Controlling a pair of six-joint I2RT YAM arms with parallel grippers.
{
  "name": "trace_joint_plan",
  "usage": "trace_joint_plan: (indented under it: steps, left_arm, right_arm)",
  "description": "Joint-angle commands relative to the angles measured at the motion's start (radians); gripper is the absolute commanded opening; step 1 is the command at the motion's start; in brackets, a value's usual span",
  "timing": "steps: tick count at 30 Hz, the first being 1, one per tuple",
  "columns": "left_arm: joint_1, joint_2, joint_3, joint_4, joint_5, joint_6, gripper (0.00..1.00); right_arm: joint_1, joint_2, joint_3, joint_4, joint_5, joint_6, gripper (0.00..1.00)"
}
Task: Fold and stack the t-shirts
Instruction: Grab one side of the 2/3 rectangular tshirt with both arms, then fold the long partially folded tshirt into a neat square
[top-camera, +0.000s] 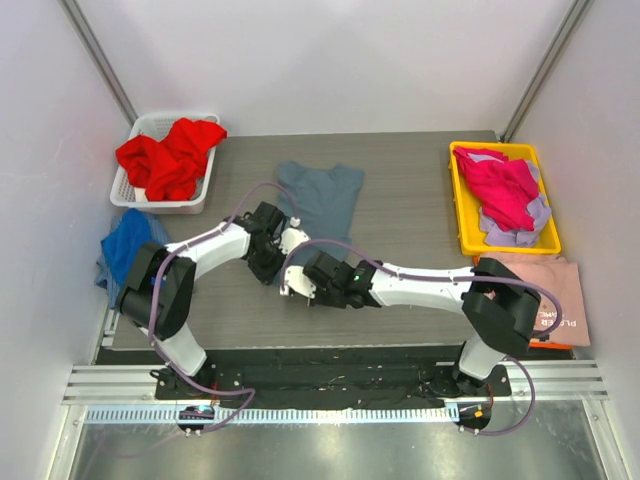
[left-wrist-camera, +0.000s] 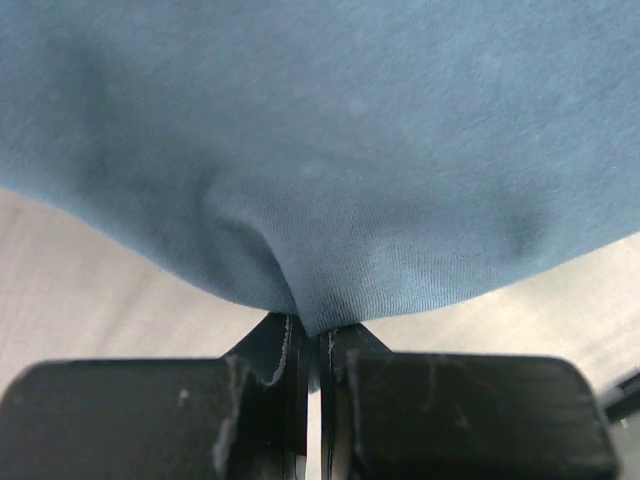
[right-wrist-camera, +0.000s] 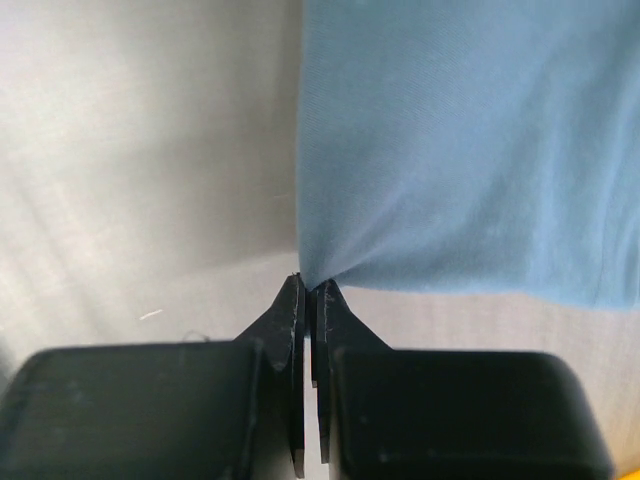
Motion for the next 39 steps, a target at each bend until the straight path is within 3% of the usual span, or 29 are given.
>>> trace_joint_plan:
  steps: [1,11,19,30,39]
  left_arm:
    - [-0.055,-0.108,-0.077,-0.039,-0.022,-0.004,0.0]
    - [-0.086,-0.314,-0.226,-0.103,-0.001,-0.001,0.0]
    - [-0.085,-0.412,-0.153,-0.111,-0.07,0.011,0.0]
    - [-0.085,-0.313,0.035,-0.065,-0.076,0.037,0.0]
    - [-0.072,-0.181,0.176,-0.019,-0.084,0.051,0.0]
  right_arm:
    - [0.081,-0.075,-0.03,-0.074,-0.086,0.058,0.01]
    - [0.195,-0.121,-0.039,-0.072,-0.111,0.073,0.01]
    - [0.193,-0.138,0.013,-0.063,0.116,0.017,0.01]
    - [0.118,-0.198,0.098,-0.06,0.26,-0.063,0.01]
    - [-0.057,-0.235,0.147,-0.045,0.246,-0.115,0.01]
